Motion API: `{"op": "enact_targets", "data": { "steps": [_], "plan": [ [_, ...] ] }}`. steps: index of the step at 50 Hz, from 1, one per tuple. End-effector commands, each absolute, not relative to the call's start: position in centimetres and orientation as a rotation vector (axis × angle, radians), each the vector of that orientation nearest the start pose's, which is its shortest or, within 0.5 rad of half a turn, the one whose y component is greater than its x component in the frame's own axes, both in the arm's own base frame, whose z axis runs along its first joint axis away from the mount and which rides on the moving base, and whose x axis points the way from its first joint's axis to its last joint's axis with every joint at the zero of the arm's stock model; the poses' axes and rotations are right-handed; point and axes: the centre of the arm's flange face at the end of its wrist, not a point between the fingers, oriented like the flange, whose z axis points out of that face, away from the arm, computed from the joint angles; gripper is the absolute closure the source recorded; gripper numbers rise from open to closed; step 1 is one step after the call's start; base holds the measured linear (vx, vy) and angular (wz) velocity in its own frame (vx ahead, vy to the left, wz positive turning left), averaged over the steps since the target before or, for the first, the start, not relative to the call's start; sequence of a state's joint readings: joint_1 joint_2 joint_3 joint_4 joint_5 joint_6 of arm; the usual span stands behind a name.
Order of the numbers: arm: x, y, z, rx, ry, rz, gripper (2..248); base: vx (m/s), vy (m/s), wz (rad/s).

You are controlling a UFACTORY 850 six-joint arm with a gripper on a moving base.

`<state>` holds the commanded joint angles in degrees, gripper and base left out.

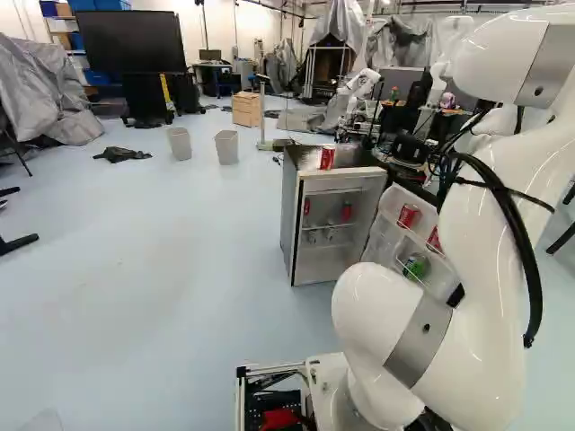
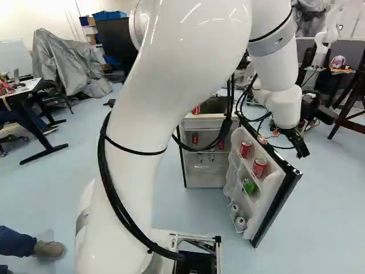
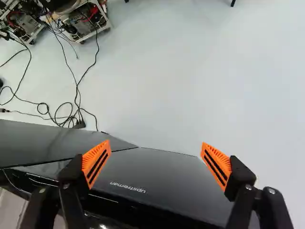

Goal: Grab a drink from the fridge

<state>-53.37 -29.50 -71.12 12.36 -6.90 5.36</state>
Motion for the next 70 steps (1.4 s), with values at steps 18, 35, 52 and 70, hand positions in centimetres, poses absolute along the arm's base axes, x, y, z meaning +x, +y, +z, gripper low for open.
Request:
{"op": "enact_targets", "data": {
  "steps": [18,35,52,70],
  "plan": [
    [36.4,-49.5,41.3,-2.576,1.841,-0.928,3,0.0,0.0,0.0],
    [35.4,-47.6,41.4,-2.581,1.835,-0.904,3,0.0,0.0,0.0],
    [35.2,-45.6,41.5,-2.595,1.809,-0.887,3,0.0,0.0,0.0],
    [35.1,-43.5,41.6,-2.61,1.778,-0.872,3,0.0,0.0,0.0]
  ]
}}
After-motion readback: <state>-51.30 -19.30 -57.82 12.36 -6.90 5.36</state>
